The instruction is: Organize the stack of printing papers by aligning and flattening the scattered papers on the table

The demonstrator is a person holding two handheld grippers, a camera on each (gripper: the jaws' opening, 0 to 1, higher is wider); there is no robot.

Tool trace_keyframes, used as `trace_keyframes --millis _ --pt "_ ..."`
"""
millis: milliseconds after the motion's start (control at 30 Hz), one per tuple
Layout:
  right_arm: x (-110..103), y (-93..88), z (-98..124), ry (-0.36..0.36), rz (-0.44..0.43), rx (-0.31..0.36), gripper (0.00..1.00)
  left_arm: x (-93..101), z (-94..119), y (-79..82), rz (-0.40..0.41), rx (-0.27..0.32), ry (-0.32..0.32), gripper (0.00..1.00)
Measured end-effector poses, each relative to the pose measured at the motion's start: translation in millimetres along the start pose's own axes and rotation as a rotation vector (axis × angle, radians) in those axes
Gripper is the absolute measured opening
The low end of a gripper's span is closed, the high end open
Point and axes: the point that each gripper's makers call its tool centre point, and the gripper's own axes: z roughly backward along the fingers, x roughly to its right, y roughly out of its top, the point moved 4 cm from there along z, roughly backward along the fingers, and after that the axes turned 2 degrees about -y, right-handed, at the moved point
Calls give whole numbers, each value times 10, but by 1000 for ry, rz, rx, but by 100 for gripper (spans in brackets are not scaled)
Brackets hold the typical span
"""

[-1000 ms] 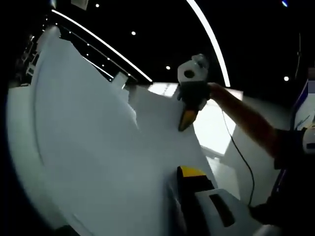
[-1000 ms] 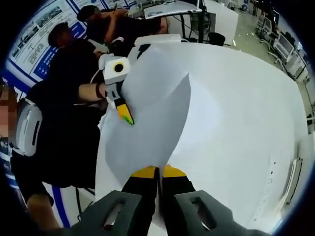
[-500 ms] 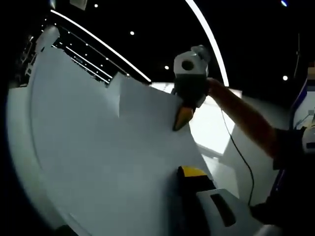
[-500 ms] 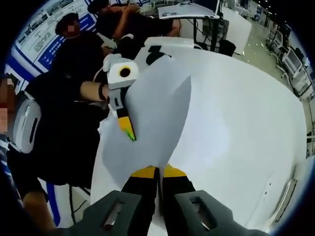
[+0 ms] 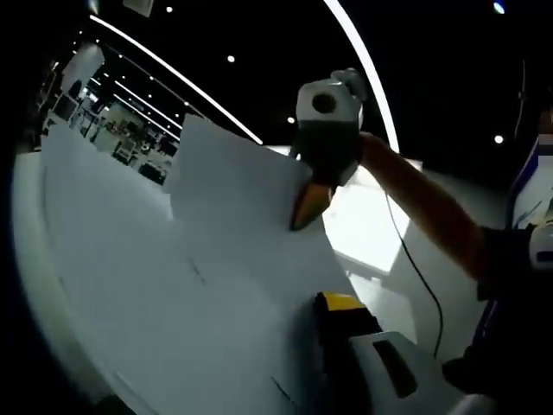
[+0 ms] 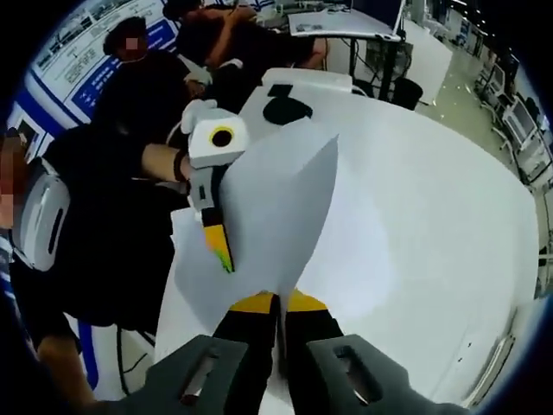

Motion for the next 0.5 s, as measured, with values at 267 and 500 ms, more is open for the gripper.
trace_keyframes --millis 267,500 --pt "-15 96 -60 -3 35 -14 0 25 -9 -12 2 -2 -6 25" --pt "-9 166 -109 -6 43 -18 0 37 -12 -20 2 -3 -7 25"
